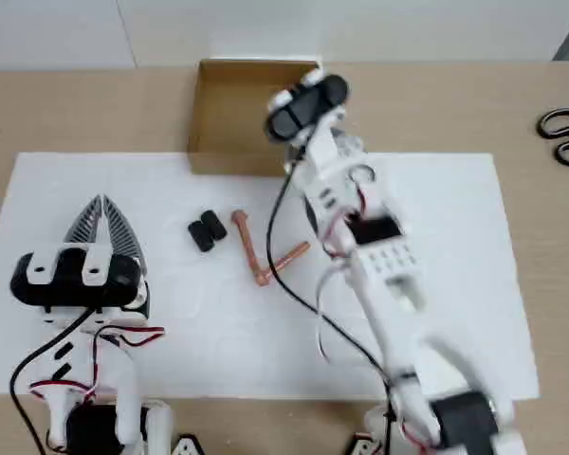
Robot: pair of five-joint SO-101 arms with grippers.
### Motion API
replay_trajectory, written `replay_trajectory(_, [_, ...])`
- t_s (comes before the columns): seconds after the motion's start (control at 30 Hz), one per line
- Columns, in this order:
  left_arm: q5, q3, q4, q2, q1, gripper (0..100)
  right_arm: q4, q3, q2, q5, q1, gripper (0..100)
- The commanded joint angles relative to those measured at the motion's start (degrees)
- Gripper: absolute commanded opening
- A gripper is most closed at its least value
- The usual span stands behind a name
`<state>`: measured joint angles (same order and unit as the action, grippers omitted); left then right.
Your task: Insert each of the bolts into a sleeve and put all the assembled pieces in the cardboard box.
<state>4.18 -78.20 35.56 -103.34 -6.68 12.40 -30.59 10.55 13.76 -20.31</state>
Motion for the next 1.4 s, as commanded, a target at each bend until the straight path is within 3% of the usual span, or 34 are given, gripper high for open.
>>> replay_trajectory(0.0, [-0.09, 0.13, 0.18, -0.7, -0.26, 1, -5.93, 12.4, -10.86, -0.7, -0.13, 0.3])
replay_trajectory(0.3, [0.0, 0.04, 0.26, -0.7, -0.26, 1, -12.0, 37.8, -37.05, -0.97, -1.01, 0.3])
replay_trajectory(0.57, [0.0, 0.04, 0.26, -0.7, -0.26, 1, -8.84, 60.22, -54.81, -12.13, -1.63, 0.4])
replay_trajectory(0.77, [0.0, 0.04, 0.26, -0.7, -0.26, 1, -4.44, 70.15, -62.46, -13.63, -3.3, 1.1])
replay_trajectory(1.0, [0.0, 0.04, 0.26, -0.7, -0.26, 1, 6.2, 77.8, -68.18, -13.71, -3.91, 21.8])
replay_trajectory(1.23, [0.0, 0.04, 0.26, -0.7, -0.26, 1, 15.43, 85.89, -68.44, -13.71, -3.56, 20.2])
replay_trajectory(1.37, [0.0, 0.04, 0.53, -0.7, -0.35, 1, 31.6, 94.95, -68.35, -13.8, -3.91, 20.3])
